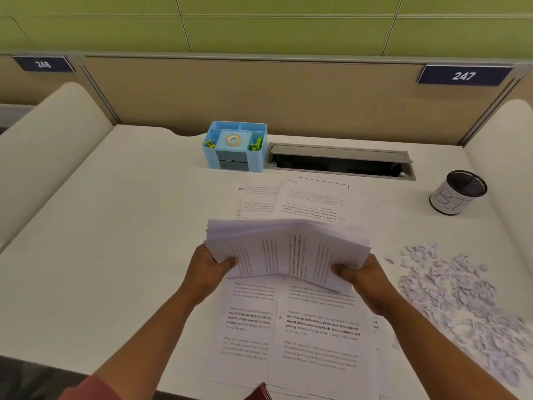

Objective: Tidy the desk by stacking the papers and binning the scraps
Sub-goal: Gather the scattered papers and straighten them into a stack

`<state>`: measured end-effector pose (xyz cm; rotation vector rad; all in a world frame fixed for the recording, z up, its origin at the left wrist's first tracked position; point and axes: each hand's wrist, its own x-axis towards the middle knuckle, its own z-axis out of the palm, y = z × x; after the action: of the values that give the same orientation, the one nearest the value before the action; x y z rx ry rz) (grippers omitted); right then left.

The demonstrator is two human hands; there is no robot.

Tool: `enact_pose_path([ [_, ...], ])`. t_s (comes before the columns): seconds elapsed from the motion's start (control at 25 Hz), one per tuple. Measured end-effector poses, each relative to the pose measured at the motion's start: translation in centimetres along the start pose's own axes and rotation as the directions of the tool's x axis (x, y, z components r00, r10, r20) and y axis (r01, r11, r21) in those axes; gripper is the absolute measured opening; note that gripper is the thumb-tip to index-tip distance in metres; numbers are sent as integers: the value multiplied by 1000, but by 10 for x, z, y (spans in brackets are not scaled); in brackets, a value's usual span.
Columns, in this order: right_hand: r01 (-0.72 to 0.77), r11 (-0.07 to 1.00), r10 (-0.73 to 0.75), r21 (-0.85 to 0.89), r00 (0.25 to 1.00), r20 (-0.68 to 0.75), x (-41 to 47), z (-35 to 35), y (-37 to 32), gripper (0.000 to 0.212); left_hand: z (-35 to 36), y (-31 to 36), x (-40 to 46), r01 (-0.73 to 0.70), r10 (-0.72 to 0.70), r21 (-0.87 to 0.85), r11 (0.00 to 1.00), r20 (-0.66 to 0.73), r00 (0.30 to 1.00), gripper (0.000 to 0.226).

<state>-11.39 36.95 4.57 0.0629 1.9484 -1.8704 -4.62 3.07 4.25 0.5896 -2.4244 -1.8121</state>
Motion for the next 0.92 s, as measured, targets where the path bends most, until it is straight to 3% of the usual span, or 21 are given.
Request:
enact_pose_path([
  [0.2, 68, 975, -62, 210, 997, -34, -10, 6, -1, 36, 9, 15, -6, 12, -30, -236, 972, -71, 997, 34],
  [0.28, 83, 977, -69, 198, 994, -79, -11, 11, 5, 42, 14, 24, -9, -4, -27, -340, 940, -88, 996, 28],
  [0.44, 88, 980, -68, 177, 991, -119, -13, 17, 15, 39, 25, 31, -15, -71, 19, -427, 901, -125, 992, 40],
  [0.6, 74, 964, -59, 254, 996, -66, -15, 12, 11, 43, 23, 32, -13, -119, 45, -430, 895, -179, 983, 35],
  [0.84, 60, 998, -59, 11, 994, -97, -24, 21, 13, 43, 25, 28, -11, 3, -33, -362, 932, -77, 996, 44],
  [0.92, 76, 997, -77, -17, 991, -113, -24, 24, 8, 42, 25, 26, -11, 41, -73, -339, 940, -82, 994, 30],
])
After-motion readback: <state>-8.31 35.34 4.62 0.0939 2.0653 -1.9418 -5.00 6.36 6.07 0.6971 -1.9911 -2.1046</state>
